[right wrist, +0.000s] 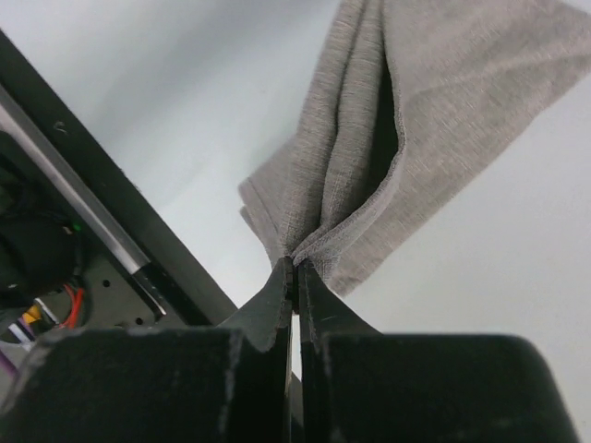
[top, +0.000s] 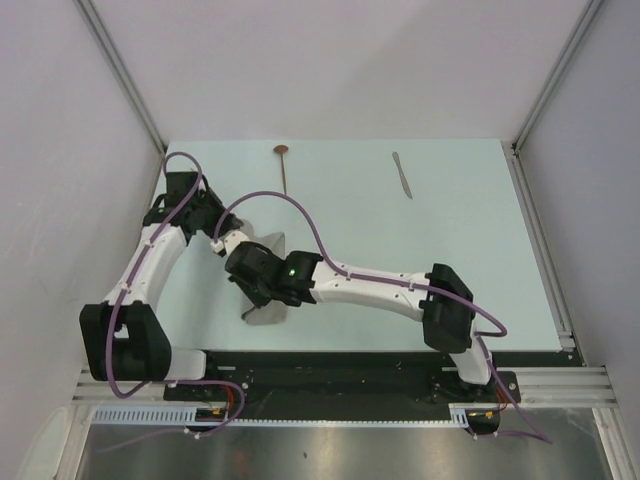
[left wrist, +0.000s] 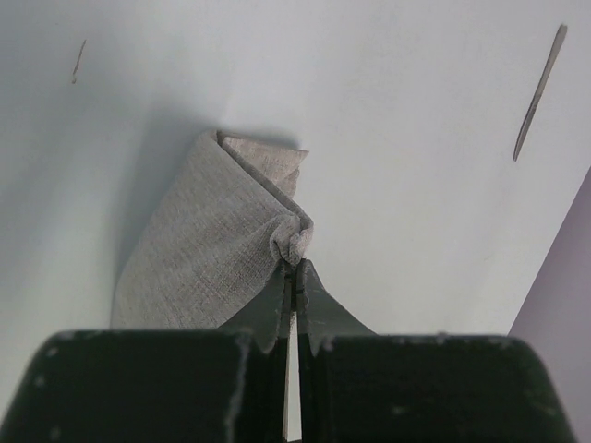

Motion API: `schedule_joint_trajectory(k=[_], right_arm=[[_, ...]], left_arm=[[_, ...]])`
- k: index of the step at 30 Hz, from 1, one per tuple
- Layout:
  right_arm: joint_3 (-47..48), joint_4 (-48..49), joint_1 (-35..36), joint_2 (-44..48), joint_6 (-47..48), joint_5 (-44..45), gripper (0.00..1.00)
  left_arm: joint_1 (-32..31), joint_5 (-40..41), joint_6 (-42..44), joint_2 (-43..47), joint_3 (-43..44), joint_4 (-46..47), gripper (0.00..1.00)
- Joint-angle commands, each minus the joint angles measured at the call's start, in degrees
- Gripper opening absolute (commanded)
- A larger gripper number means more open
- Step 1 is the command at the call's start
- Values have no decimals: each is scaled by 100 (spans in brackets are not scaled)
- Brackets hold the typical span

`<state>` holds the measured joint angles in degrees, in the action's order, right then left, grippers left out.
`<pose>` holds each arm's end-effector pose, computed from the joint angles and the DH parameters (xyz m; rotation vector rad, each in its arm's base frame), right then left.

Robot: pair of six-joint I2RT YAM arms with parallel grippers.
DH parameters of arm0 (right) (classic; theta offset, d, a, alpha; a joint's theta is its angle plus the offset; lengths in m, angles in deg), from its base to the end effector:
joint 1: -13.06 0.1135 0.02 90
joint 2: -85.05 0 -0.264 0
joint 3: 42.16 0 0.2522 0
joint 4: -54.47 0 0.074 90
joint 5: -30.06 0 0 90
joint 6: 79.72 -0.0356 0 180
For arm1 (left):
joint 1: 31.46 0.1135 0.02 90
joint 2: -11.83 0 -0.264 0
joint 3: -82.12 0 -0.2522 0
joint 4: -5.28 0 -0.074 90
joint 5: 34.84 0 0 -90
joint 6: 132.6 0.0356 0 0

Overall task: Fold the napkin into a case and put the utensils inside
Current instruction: Turn over the upper triangle folded napkin at the center of the board.

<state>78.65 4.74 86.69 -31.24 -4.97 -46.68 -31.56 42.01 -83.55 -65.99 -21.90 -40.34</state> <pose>0.1389 0.4437 0.2930 -1.0633 2.1376 0.4901 0.2898 -0.0086 0.2834 -0.7542 2.3413 -0.6006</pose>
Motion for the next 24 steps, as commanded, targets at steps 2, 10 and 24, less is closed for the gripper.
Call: schedule_joint_trajectory(k=[2,10,24], right_arm=[[-166,310,-182,642,-136,-43,0],[-202,661,-253,810,-23,-508,0],[1680,1204,275,159,-267,-2202,0]], left_arm=[[-17,-4,96,83,211,-92,0],[-17,550,78,478,615,-373,0],[1117,1560,96,1287,2057,-1226,0]])
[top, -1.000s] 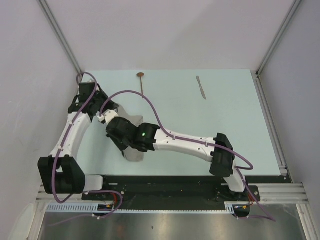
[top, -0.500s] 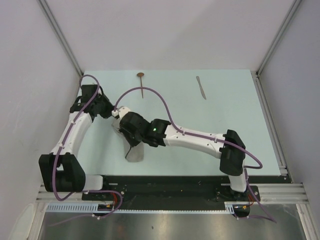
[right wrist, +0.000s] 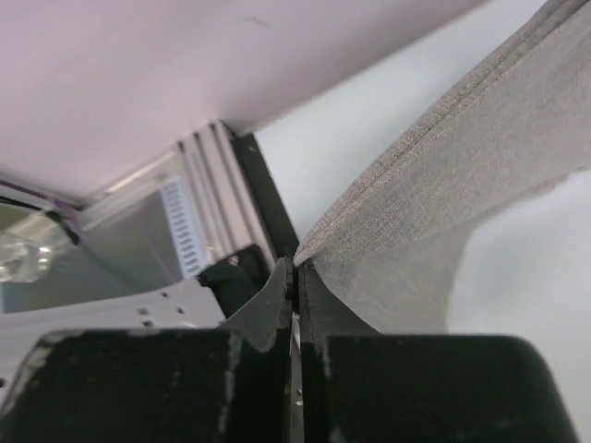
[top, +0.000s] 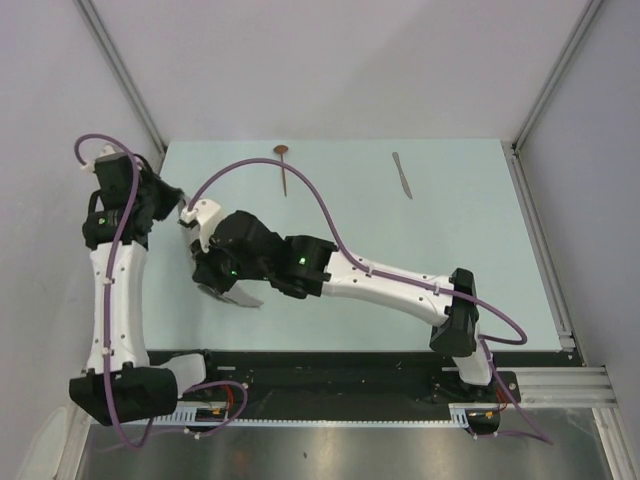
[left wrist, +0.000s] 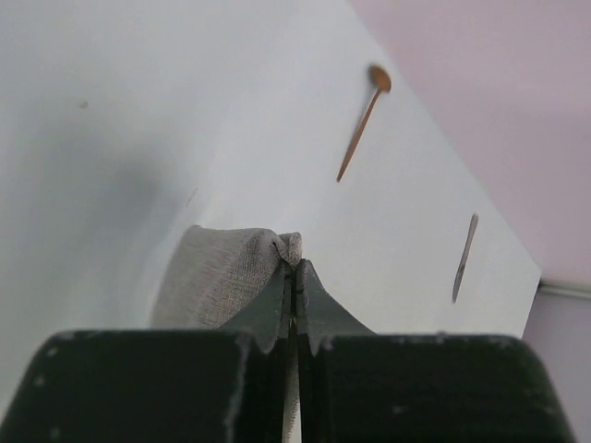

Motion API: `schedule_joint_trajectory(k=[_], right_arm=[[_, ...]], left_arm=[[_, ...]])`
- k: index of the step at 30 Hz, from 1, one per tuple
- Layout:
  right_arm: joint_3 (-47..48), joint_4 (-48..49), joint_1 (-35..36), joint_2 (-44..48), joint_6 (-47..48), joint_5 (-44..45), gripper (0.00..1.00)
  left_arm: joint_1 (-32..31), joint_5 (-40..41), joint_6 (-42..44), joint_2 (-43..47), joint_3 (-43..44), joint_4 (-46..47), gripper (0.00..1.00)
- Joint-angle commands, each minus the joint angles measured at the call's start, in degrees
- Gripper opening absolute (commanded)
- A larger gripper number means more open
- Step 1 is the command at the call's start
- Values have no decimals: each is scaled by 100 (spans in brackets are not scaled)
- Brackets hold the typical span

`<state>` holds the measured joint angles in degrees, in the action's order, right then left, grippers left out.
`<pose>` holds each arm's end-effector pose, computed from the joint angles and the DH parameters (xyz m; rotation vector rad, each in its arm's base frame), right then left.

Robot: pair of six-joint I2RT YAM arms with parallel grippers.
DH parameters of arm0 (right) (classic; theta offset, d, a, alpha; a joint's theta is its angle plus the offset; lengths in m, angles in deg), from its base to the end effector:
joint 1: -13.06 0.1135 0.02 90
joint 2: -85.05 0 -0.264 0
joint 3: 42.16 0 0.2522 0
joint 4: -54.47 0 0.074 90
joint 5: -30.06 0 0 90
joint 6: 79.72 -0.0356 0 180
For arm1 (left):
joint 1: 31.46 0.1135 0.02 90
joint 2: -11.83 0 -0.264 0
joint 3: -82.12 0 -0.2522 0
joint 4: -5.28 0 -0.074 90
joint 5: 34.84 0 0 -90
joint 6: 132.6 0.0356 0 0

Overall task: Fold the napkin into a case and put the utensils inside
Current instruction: Turn over the upper triangle folded napkin at the center of the board.

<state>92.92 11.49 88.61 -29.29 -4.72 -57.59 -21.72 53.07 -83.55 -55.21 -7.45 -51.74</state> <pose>0.1177 0.4510 0.4019 -1.0316 1.8243 0.9695 0.2365 0.0393 0.3960 -0.9133 1.9779 -0.3523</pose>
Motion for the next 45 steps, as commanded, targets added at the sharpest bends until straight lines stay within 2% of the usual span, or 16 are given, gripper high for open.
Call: schedule_joint_trajectory(k=[1,5,6,7,9,10,11,12,13,15,16,20,23,27,35,45], right_arm=[[113,887,74,8,-501,-1297,0],[-1221,2005,-31,605,-951,-1807,0],[-1694,2590,-179,911,-1056,-1843,0],[-2456,2848,-268,1079,-1327,-1887,0],[-3146,3402,-635,1430,-1592,-2045,0],[-3915,3587,-777,1563,-1759,-2124,0],[-4332,3824,-900,1704,-2030,-2151,0],[-4701,4209,-1006,2009,-2181,-2168,0],[-5479,4361,-1294,2134,-2304,-2212,0],[-6169,4660,-1542,2424,-2594,-2204,0],[-6477,4757,-1787,2661,-2700,-2282,0],[-8180,5434,-2395,3137,-3315,-2450,0],[-8894,5443,-2824,3550,-3447,-2485,0],[-9571,5338,-3361,4007,-3535,-2564,0],[-10400,5119,-4126,4535,-3474,-2635,0],[-10664,4451,-4312,4543,-3316,-2143,0]], left_arm=[[134,429,105,209,717,-42,0],[99,-8,-53,69,552,431,0],[-84,-20,-62,-36,325,746,0],[-225,-2,-80,-132,219,906,0],[-776,155,-71,-447,-88,1388,0],[-928,199,-80,-563,-203,1556,0],[-1226,522,-123,-721,-283,1819,0],[-1577,630,-141,-1114,-344,1900,0],[-1763,744,-150,-1318,-328,1970,0],[-2254,955,-185,-1818,-249,2304,0],[-2414,991,-203,-2360,-179,2401,0],[-3309,1369,-352,-3629,480,2639,0],[-3723,1483,-431,-4515,1339,2569,0],[-4023,1544,-484,-5274,2053,2411,0],[-4366,1352,-440,-5881,2379,2805,0],[-4568,1018,-362,-6259,2660,3201,0]])
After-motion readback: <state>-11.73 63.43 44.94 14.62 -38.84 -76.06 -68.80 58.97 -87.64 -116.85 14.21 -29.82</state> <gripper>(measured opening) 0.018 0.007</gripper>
